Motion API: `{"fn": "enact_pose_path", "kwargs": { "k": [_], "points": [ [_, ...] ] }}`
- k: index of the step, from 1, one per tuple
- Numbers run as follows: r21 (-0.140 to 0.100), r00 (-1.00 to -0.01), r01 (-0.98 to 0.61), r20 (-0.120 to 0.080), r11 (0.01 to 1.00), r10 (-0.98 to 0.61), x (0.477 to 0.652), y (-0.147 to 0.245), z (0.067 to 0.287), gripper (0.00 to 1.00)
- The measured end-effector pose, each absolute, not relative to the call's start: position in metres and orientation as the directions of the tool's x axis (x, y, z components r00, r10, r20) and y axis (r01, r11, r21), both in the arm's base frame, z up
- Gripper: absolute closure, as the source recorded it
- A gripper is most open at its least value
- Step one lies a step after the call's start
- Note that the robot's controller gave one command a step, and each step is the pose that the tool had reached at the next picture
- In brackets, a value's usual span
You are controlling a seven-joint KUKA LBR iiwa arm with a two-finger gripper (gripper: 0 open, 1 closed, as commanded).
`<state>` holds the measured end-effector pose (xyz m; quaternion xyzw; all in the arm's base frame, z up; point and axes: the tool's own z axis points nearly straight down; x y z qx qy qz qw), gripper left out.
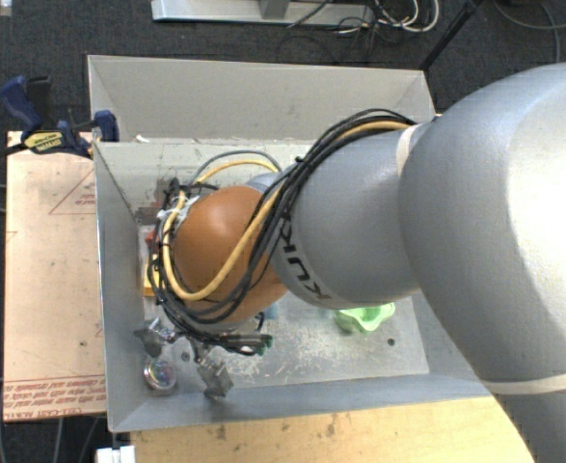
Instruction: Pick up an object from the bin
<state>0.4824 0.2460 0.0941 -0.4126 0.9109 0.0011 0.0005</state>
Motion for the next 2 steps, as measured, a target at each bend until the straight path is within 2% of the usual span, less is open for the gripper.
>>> {"fn": "enact_pose_path", "kwargs": {
  "k": [1, 2],
  "points": [
    [-0.009, -0.615, -0.788, -0.008, 0.615, -0.788, 0.4860, 0.2467, 0.0723, 0.00],
    [-0.010, -0.522, -0.853, -0.001, 0.522, -0.853, 0.4841, 0.2470, 0.0720, 0.00]
  ]
}}
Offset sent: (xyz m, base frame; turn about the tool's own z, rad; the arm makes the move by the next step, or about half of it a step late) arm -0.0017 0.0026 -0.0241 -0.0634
